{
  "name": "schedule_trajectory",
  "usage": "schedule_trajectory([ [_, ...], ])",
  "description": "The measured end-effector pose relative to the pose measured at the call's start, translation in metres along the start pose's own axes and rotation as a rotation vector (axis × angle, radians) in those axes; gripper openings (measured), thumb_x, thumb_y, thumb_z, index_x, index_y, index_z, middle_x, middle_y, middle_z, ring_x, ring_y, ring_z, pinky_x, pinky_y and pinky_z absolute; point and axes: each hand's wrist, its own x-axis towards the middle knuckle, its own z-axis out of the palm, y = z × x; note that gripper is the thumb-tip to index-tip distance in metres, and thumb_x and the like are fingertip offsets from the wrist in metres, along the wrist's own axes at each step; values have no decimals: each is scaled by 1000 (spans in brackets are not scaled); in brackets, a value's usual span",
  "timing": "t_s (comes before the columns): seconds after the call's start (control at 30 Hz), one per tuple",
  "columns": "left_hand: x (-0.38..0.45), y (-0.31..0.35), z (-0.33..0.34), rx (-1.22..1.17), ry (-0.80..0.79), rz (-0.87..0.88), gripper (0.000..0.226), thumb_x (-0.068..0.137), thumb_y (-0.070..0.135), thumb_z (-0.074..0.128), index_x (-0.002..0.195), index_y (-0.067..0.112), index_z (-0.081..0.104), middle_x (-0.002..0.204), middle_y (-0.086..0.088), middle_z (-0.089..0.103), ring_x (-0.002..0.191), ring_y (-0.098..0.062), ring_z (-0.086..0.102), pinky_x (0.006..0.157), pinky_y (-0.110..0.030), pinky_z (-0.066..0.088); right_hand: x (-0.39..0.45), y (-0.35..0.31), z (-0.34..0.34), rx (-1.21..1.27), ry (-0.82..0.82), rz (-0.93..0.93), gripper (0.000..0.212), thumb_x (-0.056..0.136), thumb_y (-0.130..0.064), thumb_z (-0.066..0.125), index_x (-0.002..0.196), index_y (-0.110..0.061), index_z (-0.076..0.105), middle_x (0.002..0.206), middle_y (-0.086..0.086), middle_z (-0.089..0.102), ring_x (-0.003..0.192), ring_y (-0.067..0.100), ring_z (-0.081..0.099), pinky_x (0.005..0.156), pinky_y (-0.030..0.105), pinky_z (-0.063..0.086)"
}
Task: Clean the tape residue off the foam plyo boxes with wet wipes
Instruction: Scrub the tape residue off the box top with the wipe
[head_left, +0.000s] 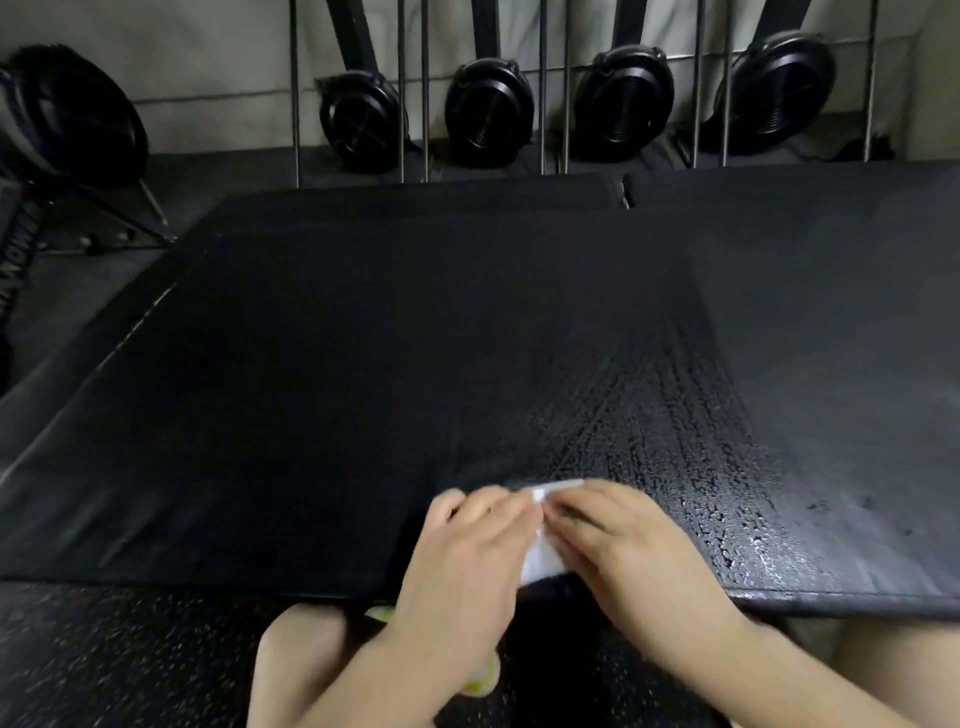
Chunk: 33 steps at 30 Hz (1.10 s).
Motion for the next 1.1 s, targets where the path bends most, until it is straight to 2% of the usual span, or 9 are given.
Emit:
schedule_trajectory([
  [0.1, 54, -30, -2, -12, -34, -100, 31, 82, 6, 58, 106, 23, 67, 102, 12, 59, 100, -12, 44, 86, -33, 39, 59, 33, 21, -44, -42, 34, 15, 93, -21, 68, 100, -10, 75, 105, 2, 69, 97, 26, 63, 90, 39, 50],
  [0.2, 108, -58, 5, -90, -100, -214, 39, 92, 0, 53, 121, 23, 65, 96, 8, 48, 84, -7, 19, 89, -34, 41, 107, 73, 36, -60, -80, 78, 15, 97, -18, 63, 94, -12, 76, 97, 0, 69, 89, 25, 65, 88, 34, 46],
  [0.33, 128, -66, 16, -31, -146, -154, 23, 102, 22, 44, 115, 23, 63, 83, 13, 44, 86, -17, 45, 84, -38, 44, 115, 84, 34, -23, -51, 156, 20, 100, -22, 61, 101, -12, 78, 107, -1, 70, 92, 25, 61, 80, 39, 54],
  [0.43, 97, -45, 11, -81, -126, -128, 25, 103, 31, 43, 116, 23, 63, 110, 13, 63, 94, -17, 51, 89, -42, 43, 84, 70, 17, 21, -25, 99, 20, 98, -24, 64, 105, -12, 79, 108, 0, 71, 83, 25, 61, 86, 41, 52],
  [0.5, 66, -26, 5, -102, -119, -88, 30, 102, 35, 43, 123, 26, 63, 126, 15, 62, 97, -14, 52, 89, -41, 42, 53, 55, 1, 39, -35, 65, 27, 99, -31, 58, 106, -14, 78, 108, -2, 69, 85, 24, 62, 100, 40, 46],
  [0.6, 20, 5, 3, -147, -104, -31, 35, 98, 38, 49, 128, 26, 63, 135, 17, 58, 102, -11, 54, 88, -40, 42, 0, 29, -21, 20, -74, 28, 30, 100, -37, 57, 110, -17, 77, 113, -6, 67, 93, 20, 61, 111, 43, 41],
  [0.77, -6, 34, 15, -83, -75, 33, 42, 99, 37, 46, 135, 20, 61, 144, 10, 53, 120, -10, 51, 94, -37, 38, -40, 22, -34, -12, -71, -3, 31, 102, -37, 55, 114, -17, 76, 122, -3, 67, 112, 17, 63, 113, 44, 41],
  [1.0, 102, 28, 16, 34, -216, -90, 33, 102, 34, 39, 128, 24, 56, 131, 9, 58, 112, -20, 50, 93, -43, 33, 23, 92, -39, -75, -196, 150, 36, 101, -38, 49, 122, -22, 72, 125, -6, 68, 115, 17, 65, 115, 47, 31],
  [1.1, 131, 39, 25, 46, -247, -115, 30, 102, 31, 37, 122, 21, 58, 107, 7, 64, 106, -21, 50, 90, -42, 34, 29, 112, -44, -73, -305, 209, 33, 106, -37, 44, 124, -29, 70, 131, -16, 63, 117, 12, 62, 118, 41, 22],
])
